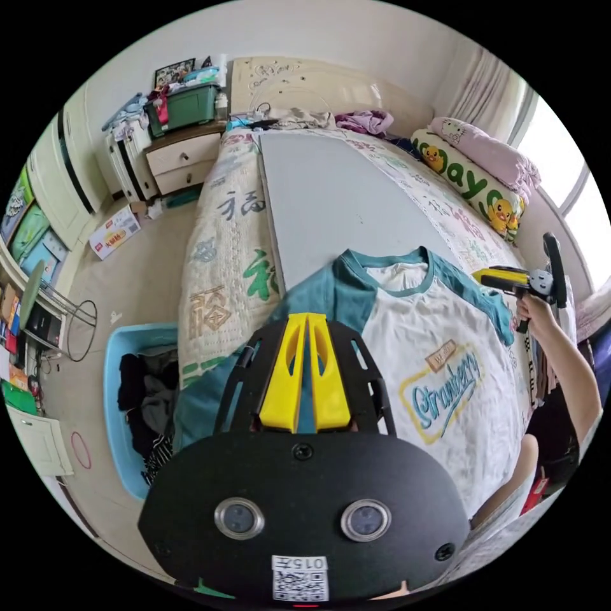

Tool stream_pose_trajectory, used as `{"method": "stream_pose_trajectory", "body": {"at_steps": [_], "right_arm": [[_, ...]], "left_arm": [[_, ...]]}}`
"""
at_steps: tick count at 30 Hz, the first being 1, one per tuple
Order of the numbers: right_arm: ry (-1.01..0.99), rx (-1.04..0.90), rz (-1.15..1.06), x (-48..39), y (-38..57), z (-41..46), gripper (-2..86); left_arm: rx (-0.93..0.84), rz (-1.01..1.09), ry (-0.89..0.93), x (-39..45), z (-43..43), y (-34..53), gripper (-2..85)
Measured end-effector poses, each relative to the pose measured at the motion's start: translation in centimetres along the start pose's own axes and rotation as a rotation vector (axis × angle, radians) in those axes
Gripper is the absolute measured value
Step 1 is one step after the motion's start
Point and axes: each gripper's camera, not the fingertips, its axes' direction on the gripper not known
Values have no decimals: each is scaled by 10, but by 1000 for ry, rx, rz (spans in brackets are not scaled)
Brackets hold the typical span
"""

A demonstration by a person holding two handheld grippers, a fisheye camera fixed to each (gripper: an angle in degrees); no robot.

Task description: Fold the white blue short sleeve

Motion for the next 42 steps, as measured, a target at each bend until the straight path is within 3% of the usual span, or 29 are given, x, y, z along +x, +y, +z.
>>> {"method": "stream_pose_trajectory", "body": {"at_steps": [4, 10, 15, 20, 22, 27, 31, 35, 42], "right_arm": [[79, -46, 14, -5, -8, 40, -6], [208, -8, 10, -13, -23, 74, -6], [135, 13, 86, -8, -9, 80, -5], [-134, 203, 120, 9, 115, 21, 2], [-224, 266, 153, 13, 213, -9, 10], [-481, 263, 332, -1, 419, -16, 50], [-524, 192, 465, -41, 538, 18, 75], [-590, 159, 515, -70, 579, 53, 98], [-581, 100, 552, -112, 584, 113, 99]], "left_arm": [[-53, 73, -153, -1, 23, -15, -7], [-32, 88, -173, -19, 20, -33, -7], [-35, 34, -183, -32, -3, -33, -7], [117, 37, -33, -57, -114, 53, -1], [131, 18, 16, -68, -159, 104, 7], [94, -220, 202, -103, -250, 264, 50], [83, -389, 271, -104, -294, 376, 67], [82, -456, 331, -98, -312, 427, 80], [-6, -435, 347, -89, -301, 421, 91]]}}
